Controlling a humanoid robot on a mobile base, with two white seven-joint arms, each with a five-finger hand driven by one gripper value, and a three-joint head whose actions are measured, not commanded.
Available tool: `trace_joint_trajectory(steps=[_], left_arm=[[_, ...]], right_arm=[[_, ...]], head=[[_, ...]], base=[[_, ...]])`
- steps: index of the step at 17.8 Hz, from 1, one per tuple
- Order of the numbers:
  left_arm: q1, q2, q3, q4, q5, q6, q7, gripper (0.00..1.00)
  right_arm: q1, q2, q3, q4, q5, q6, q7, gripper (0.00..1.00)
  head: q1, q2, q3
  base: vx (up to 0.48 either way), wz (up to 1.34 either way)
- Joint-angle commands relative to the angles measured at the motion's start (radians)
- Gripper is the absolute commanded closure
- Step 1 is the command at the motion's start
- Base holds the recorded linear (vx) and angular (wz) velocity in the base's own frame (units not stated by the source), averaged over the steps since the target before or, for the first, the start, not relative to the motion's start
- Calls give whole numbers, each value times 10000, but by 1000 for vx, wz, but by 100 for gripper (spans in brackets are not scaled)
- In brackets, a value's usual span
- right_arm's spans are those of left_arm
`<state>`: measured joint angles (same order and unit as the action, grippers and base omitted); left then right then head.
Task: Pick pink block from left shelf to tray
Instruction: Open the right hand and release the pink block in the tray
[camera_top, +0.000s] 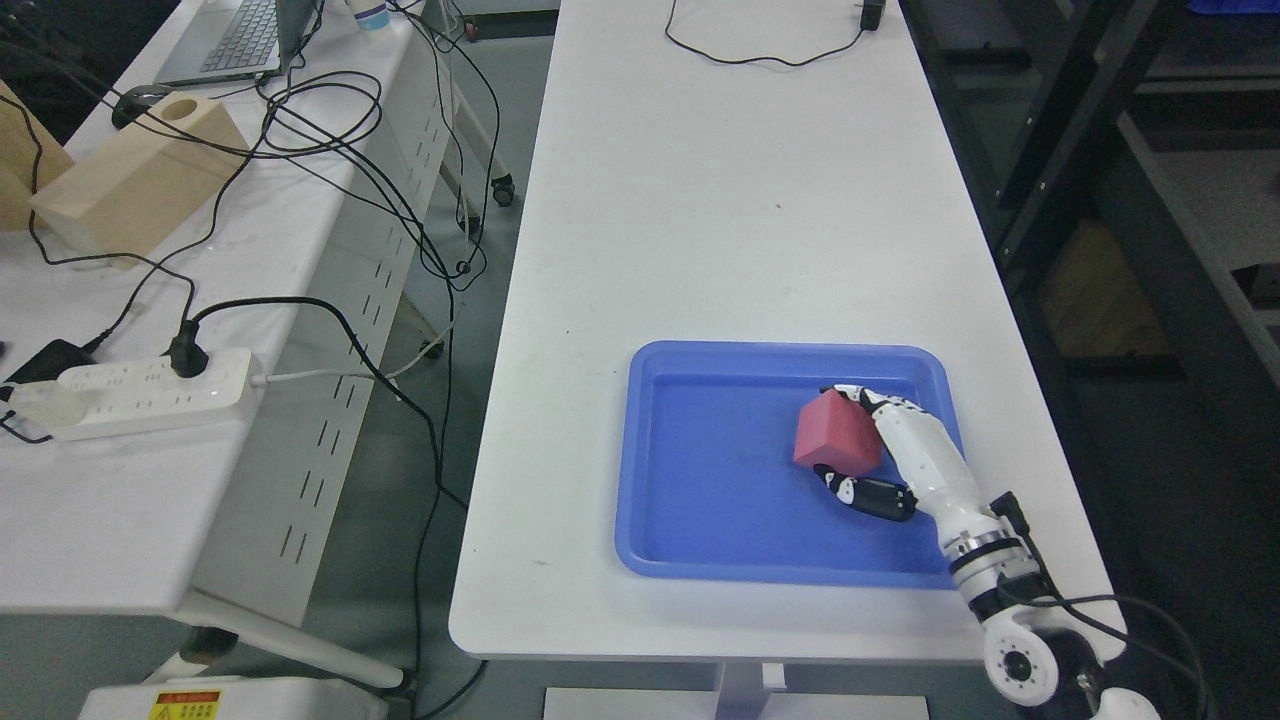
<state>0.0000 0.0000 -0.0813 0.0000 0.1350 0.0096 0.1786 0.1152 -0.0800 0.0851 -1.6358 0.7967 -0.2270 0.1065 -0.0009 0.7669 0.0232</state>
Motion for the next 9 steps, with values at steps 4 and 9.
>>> trace_joint_trajectory(steps=[4,9], left_arm=[[-292,175,0,-174,0,-4,8,0],[-292,175,0,-174,0,-4,8,0]], right_arm=[[137,-304,-881,-10,-2764,261,70,1],[106,-458,-1724,-10,-6192,-290,192,1]], head=[[0,0,0],[0,0,0]], base=[[24,0],[0,0]])
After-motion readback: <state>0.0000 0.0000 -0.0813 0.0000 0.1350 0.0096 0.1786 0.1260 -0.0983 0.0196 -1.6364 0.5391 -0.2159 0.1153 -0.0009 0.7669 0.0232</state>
